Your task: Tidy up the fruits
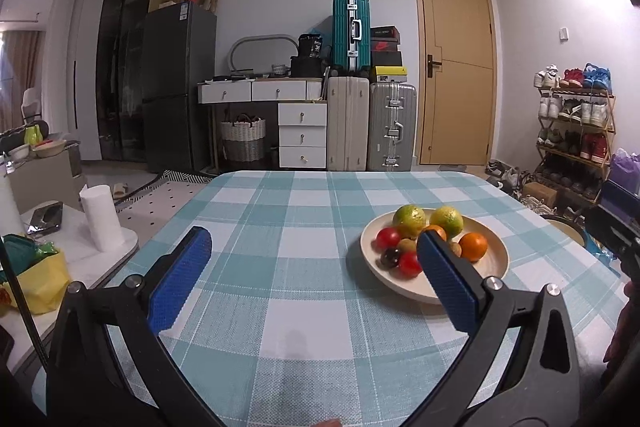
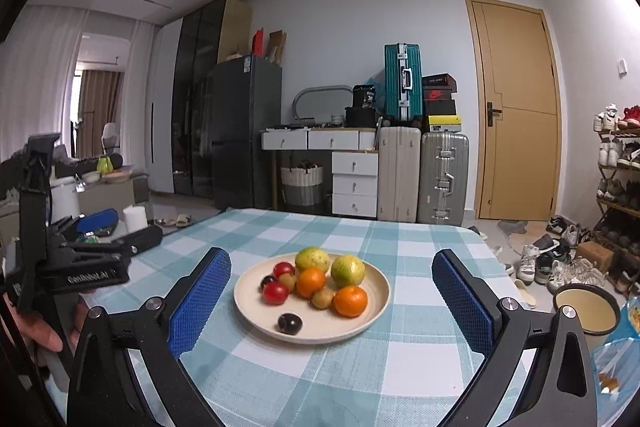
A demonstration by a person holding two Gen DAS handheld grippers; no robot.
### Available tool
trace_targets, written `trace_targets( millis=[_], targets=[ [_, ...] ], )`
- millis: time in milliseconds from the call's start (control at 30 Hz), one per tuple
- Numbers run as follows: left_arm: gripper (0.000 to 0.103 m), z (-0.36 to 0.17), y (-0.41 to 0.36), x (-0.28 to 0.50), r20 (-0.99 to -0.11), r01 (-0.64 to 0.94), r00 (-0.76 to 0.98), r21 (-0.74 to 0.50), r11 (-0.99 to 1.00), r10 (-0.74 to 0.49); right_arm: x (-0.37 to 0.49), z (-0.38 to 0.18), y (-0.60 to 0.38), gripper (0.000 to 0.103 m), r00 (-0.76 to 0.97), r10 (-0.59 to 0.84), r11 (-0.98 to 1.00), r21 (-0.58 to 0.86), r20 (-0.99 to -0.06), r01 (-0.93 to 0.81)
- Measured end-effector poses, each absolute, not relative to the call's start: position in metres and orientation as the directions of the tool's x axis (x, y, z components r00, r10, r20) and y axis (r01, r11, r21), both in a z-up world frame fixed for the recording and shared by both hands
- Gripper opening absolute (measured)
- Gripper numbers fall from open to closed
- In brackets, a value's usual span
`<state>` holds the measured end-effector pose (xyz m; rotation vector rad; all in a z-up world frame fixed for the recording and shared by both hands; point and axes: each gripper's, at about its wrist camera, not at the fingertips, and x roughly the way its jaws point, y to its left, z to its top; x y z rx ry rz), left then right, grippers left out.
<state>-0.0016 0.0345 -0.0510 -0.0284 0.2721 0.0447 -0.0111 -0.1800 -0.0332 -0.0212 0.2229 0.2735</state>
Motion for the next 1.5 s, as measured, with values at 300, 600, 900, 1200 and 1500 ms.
trace_targets(
  millis=[300, 600, 900, 1200, 1500],
  targets=[
    [0.103, -0.055, 0.031, 0.009, -0.317, -0.013, 0.948, -0.015, 1.0, 0.007, 0.006, -0.04, -0.181, 0.103, 0.917, 0.259, 0.965, 0.033, -0.303, -0.262],
    [0.103, -0.055, 0.028, 0.009, -0.306, -0.009, 0.952, -0.009, 1.0, 0.005, 0.015, -0.048, -0.179, 0.103, 0.906, 0.24, 0.969, 0.025, -0.348, -0.247],
    [0.103, -0.055, 0.028, 0.008, -0.306, -0.008, 0.952, -0.007, 1.0, 0.005, 0.015, -0.049, -0.179, 0.103, 0.906, 0.244, 0.968, 0.026, -0.346, -0.251],
    [0.103, -0.055, 0.028, 0.008, -0.306, -0.008, 0.952, -0.008, 1.0, 0.005, 0.015, -0.049, -0.179, 0.103, 0.906, 0.244, 0.968, 0.026, -0.346, -0.251],
    [0.103, -0.055, 0.028, 0.008, -0.306, -0.006, 0.952, -0.008, 1.0, 0.003, 0.014, -0.049, -0.179, 0.103, 0.906, 0.244, 0.968, 0.026, -0.346, -0.251]
  ],
)
